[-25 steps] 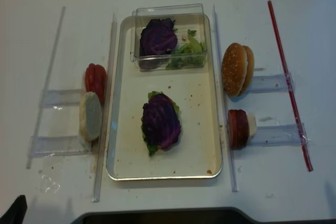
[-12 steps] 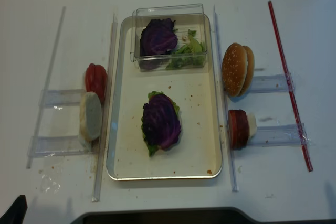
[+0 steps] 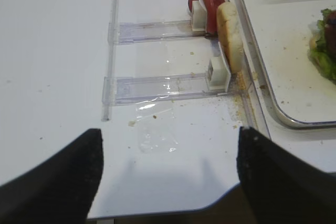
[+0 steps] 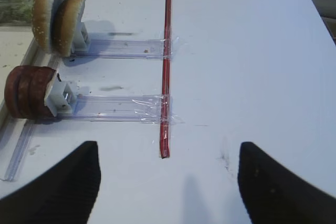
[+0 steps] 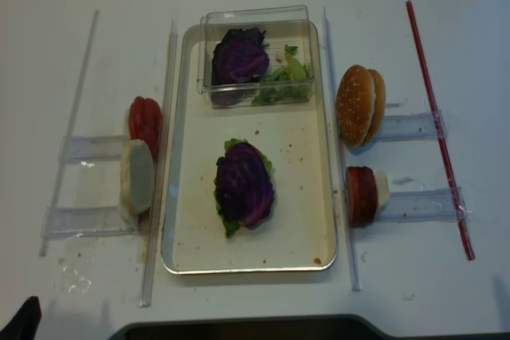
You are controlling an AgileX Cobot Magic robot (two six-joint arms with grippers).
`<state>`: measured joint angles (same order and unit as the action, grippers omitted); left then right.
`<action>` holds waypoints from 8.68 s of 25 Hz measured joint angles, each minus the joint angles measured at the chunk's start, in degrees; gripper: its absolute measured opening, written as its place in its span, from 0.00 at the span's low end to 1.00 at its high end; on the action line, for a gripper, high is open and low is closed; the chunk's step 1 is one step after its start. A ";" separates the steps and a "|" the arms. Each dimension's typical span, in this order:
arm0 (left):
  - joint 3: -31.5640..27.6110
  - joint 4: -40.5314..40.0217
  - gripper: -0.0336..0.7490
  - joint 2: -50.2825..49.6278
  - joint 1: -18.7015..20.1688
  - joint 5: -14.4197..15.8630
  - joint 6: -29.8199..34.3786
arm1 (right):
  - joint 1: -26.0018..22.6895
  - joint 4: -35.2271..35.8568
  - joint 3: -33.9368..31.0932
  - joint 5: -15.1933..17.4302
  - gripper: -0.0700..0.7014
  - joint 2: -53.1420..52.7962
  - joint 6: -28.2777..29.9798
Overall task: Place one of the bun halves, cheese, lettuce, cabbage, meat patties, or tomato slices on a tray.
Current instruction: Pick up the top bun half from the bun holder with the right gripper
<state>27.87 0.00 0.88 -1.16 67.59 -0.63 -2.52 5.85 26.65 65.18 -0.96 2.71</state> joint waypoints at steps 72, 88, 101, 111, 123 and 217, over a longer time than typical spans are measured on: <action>0.00 0.00 0.67 0.00 0.00 0.00 0.00 | 0.00 25.70 36.85 6.60 0.81 60.13 8.90; 0.00 0.00 0.67 0.00 0.00 0.00 0.00 | 0.00 31.38 43.16 6.28 0.81 74.42 11.88; 0.00 0.00 0.67 0.00 0.00 0.00 0.00 | 0.00 33.97 43.56 5.78 0.81 81.68 14.71; 0.00 0.00 0.67 0.00 0.00 0.00 0.00 | 0.00 44.07 43.56 5.06 0.79 89.39 22.89; 0.00 0.00 0.67 0.00 0.00 0.00 0.00 | 4.80 41.52 43.74 2.36 0.72 93.75 24.95; 0.00 0.00 0.67 0.00 0.00 0.00 0.00 | 6.28 37.05 44.00 -1.05 0.28 99.95 22.12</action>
<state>27.87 0.00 0.88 -1.16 67.59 -0.63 3.76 42.90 70.65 64.13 98.99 24.83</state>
